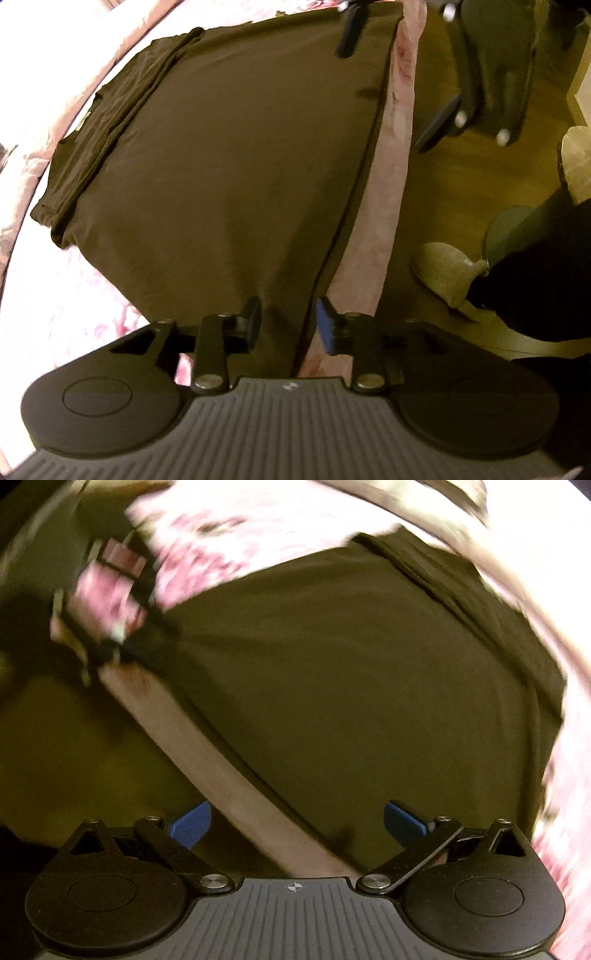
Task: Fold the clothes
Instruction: 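Move both grippers to the shirt hem and grasp its two corners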
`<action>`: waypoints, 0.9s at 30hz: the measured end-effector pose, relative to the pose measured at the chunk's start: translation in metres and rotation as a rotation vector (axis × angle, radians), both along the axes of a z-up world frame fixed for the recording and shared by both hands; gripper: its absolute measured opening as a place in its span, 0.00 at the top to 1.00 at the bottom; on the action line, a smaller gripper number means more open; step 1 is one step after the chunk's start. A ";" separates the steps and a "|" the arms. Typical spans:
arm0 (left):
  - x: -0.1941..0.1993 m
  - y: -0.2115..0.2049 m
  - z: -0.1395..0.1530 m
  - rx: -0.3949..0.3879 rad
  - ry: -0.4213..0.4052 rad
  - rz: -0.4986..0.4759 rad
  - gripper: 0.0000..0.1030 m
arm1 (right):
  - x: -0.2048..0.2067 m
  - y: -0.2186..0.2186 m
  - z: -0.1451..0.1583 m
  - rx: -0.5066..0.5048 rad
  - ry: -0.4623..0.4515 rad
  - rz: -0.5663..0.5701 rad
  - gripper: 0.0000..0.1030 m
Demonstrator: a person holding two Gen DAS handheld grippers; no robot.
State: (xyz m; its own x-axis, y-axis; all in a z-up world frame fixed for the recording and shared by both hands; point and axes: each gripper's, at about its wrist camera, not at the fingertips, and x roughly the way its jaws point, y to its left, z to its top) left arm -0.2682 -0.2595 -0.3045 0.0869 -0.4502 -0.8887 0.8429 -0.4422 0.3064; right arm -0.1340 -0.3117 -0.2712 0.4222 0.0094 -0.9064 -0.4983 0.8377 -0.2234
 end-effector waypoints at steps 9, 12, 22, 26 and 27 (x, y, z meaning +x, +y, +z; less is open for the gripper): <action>-0.010 0.008 -0.009 -0.027 0.001 -0.006 0.54 | 0.009 0.010 -0.046 -0.198 -0.087 0.173 0.01; -0.013 0.008 -0.007 -0.049 -0.015 -0.008 0.48 | 0.016 -0.002 -0.027 -0.196 -0.147 0.131 0.01; -0.012 -0.015 -0.009 -0.087 -0.051 0.033 0.51 | 0.043 -0.014 -0.002 -0.162 -0.184 0.061 0.01; -0.007 -0.020 -0.009 -0.056 -0.044 0.047 0.83 | 0.035 -0.009 0.000 -0.162 -0.179 0.060 0.01; -0.005 -0.020 -0.007 -0.047 -0.032 0.054 0.84 | 0.032 -0.009 0.001 -0.159 -0.176 0.053 0.01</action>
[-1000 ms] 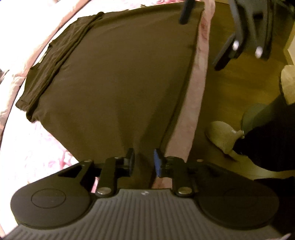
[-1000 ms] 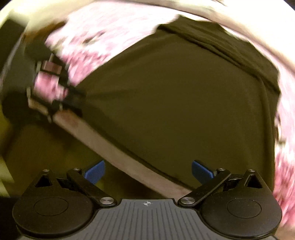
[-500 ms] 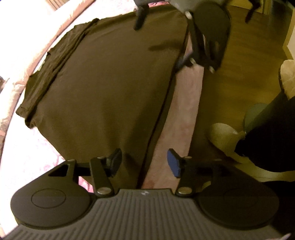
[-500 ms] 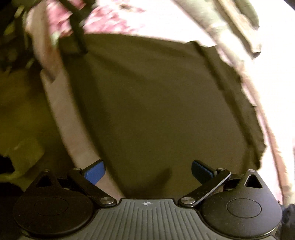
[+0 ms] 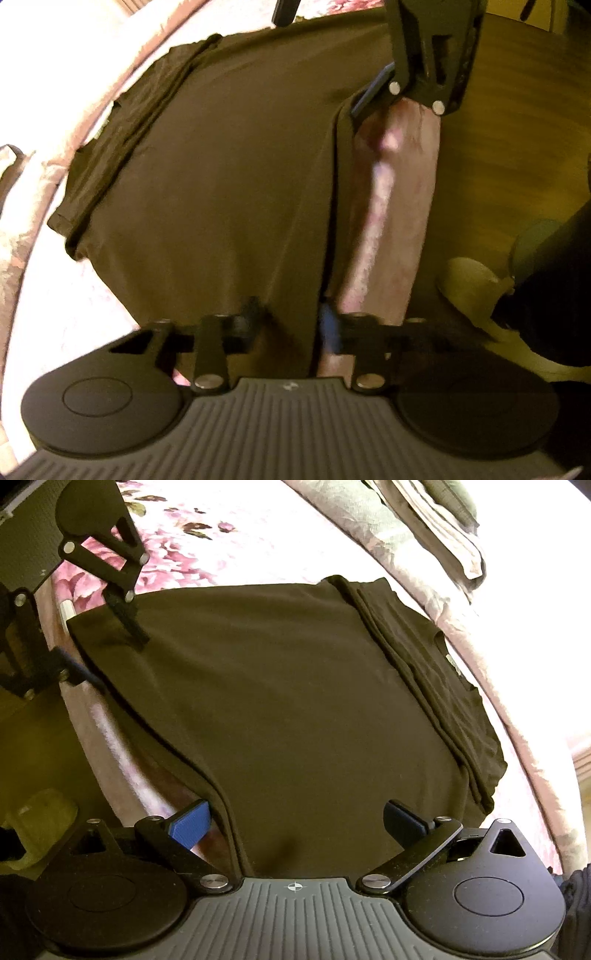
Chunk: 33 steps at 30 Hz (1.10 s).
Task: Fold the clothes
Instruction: 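Move both grippers to the shirt hem and grasp its two corners, then lift the hem with both grippers and fold it toward the collar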
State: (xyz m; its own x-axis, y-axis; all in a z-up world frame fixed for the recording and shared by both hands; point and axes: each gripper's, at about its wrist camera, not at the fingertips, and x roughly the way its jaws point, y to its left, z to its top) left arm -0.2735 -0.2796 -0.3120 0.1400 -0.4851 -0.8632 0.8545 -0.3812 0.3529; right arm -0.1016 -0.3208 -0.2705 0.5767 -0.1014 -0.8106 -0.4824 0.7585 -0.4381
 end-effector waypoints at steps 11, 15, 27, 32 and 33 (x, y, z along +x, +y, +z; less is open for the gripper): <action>0.030 -0.011 0.041 -0.023 0.150 0.115 0.93 | -0.037 0.028 -0.009 0.045 0.025 0.045 0.01; 0.030 -0.012 0.046 -0.027 0.140 0.091 0.93 | -0.032 0.029 -0.027 0.037 -0.002 -0.005 0.01; 0.024 -0.002 0.037 0.004 0.100 0.064 0.93 | -0.044 -0.035 -0.039 -0.148 -0.006 -0.136 0.47; 0.019 -0.003 0.026 0.027 0.034 0.055 0.93 | -0.055 -0.067 -0.037 -0.156 0.030 -0.198 0.91; 0.018 -0.003 0.024 0.031 0.019 0.051 0.92 | -0.057 -0.070 -0.035 -0.149 0.037 -0.200 0.98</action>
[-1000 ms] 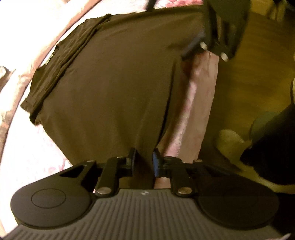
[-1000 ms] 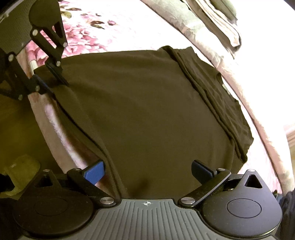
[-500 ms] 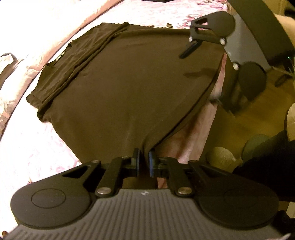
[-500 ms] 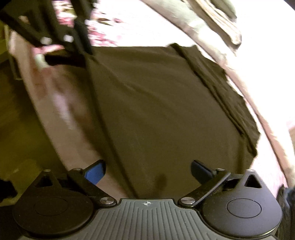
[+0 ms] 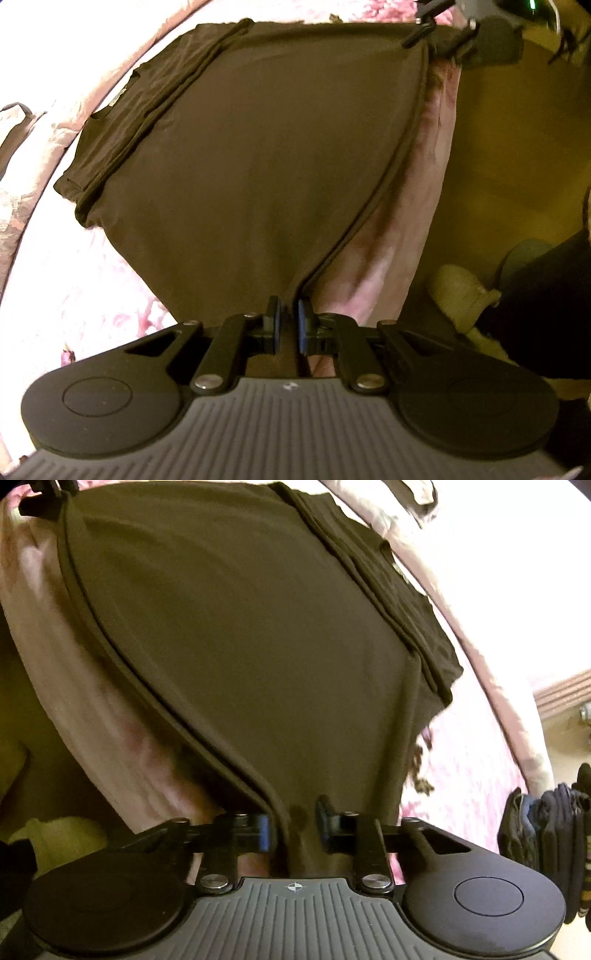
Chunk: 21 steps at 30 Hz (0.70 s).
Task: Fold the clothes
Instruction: 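Lift the hem with both grippers and fold it toward the collar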
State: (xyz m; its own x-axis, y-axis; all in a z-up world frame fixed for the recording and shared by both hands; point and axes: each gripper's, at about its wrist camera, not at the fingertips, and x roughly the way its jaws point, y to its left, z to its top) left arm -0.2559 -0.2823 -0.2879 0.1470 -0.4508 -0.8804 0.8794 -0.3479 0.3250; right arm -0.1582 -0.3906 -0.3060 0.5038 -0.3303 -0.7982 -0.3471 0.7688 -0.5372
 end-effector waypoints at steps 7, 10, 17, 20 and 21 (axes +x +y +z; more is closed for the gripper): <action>-0.010 -0.002 -0.025 0.055 -0.101 -0.024 0.81 | -0.003 -0.004 0.013 0.039 0.016 0.000 0.98; -0.015 0.001 -0.033 0.060 -0.145 -0.042 0.81 | -0.004 -0.003 0.014 0.041 0.020 -0.001 0.98; -0.012 0.009 -0.030 0.062 -0.163 -0.034 0.97 | -0.001 -0.004 0.013 0.041 0.039 0.010 0.98; -0.009 0.015 -0.018 0.065 -0.136 -0.091 0.99 | -0.002 -0.005 0.015 0.050 0.067 0.034 0.98; -0.008 0.017 -0.014 0.066 -0.127 -0.113 0.99 | -0.004 -0.005 0.017 0.049 0.078 0.052 0.98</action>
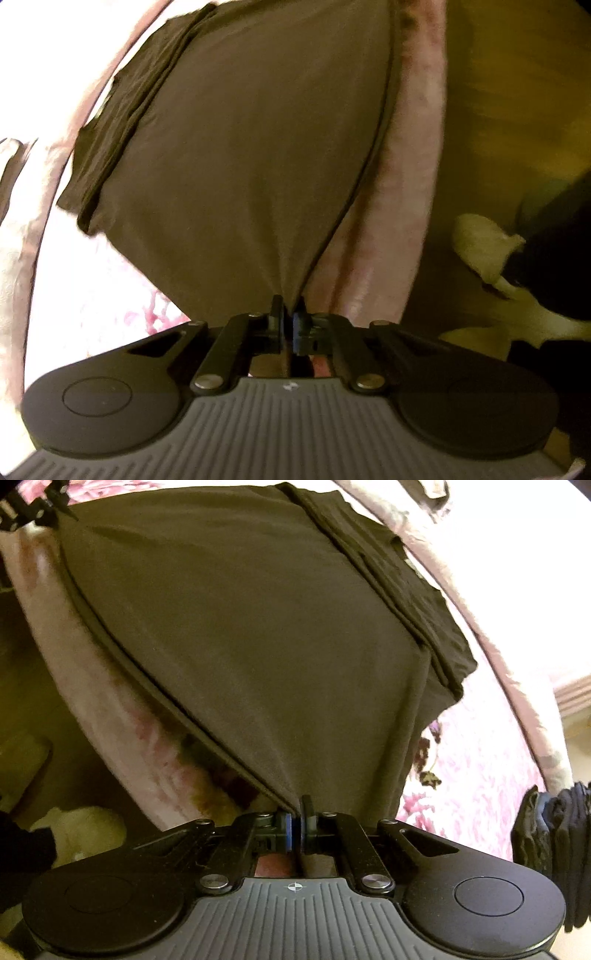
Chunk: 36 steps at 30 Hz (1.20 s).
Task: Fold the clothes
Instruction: 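Lift the hem with both grippers and fold it toward the collar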
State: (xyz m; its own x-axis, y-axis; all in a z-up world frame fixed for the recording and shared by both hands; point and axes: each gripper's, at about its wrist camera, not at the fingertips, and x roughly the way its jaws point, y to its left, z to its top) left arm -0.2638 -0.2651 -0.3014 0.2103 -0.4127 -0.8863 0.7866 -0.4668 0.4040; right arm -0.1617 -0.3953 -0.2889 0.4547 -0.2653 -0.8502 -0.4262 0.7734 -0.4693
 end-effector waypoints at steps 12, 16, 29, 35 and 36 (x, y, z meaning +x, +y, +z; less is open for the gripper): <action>-0.008 0.057 0.066 0.040 0.081 -0.118 0.99 | -0.044 0.027 0.055 0.023 0.152 0.177 0.99; -0.023 0.093 0.085 0.108 0.189 -0.094 0.99 | -0.077 0.049 0.074 0.054 0.240 0.188 0.99; 0.042 0.081 0.139 0.089 0.342 0.043 0.99 | -0.067 0.113 0.131 0.039 0.303 0.215 0.99; 0.112 -0.022 0.195 -0.064 0.281 0.082 0.99 | 0.056 0.102 0.168 -0.063 0.164 0.260 0.98; 0.124 -0.042 0.200 -0.076 0.269 0.094 0.99 | 0.080 0.097 0.172 -0.069 0.151 0.263 0.98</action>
State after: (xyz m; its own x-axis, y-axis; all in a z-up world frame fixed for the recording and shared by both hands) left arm -0.1395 -0.3070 -0.1013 0.0125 -0.4701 -0.8825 0.9085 -0.3634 0.2064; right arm -0.0815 -0.2980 -0.1174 0.3854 -0.2143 -0.8975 -0.6766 0.5957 -0.4328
